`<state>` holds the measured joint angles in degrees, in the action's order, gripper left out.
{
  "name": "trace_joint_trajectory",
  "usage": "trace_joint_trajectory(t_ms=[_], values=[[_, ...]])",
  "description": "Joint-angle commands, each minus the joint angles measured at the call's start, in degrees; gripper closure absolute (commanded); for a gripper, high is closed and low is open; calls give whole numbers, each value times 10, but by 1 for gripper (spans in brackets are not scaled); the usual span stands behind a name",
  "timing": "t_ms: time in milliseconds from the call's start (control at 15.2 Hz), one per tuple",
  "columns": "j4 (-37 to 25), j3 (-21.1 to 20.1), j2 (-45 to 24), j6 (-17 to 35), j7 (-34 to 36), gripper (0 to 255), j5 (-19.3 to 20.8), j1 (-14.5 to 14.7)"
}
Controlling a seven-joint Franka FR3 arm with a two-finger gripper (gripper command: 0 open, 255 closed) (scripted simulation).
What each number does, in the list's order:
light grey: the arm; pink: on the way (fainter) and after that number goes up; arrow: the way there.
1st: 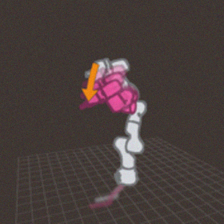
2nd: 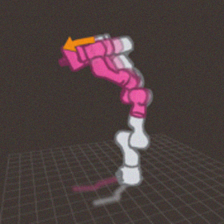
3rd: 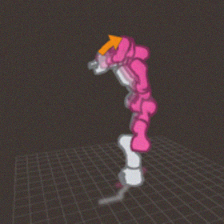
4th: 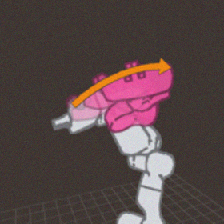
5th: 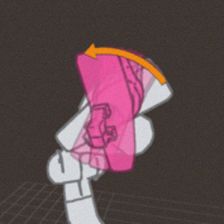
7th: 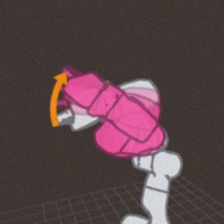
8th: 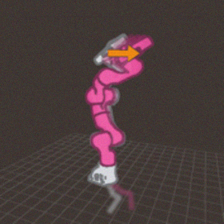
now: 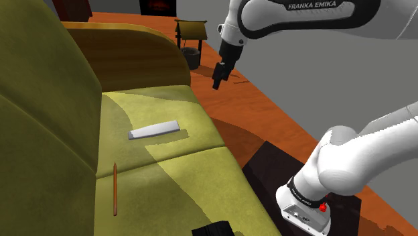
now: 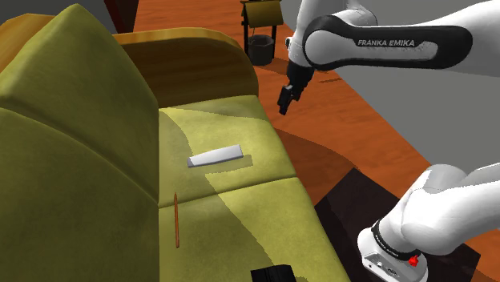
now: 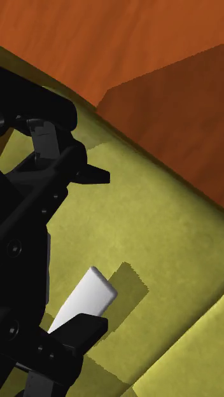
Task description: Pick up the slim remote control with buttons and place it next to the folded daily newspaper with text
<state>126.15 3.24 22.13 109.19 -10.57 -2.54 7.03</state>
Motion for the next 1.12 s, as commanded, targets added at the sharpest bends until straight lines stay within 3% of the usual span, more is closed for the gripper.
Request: trace_joint_trajectory(t_ms=[0,1056], values=[[-22,-1,-44,17,-31,0,0,11],[-223,-60,-345,75,-215,0,26,84]])
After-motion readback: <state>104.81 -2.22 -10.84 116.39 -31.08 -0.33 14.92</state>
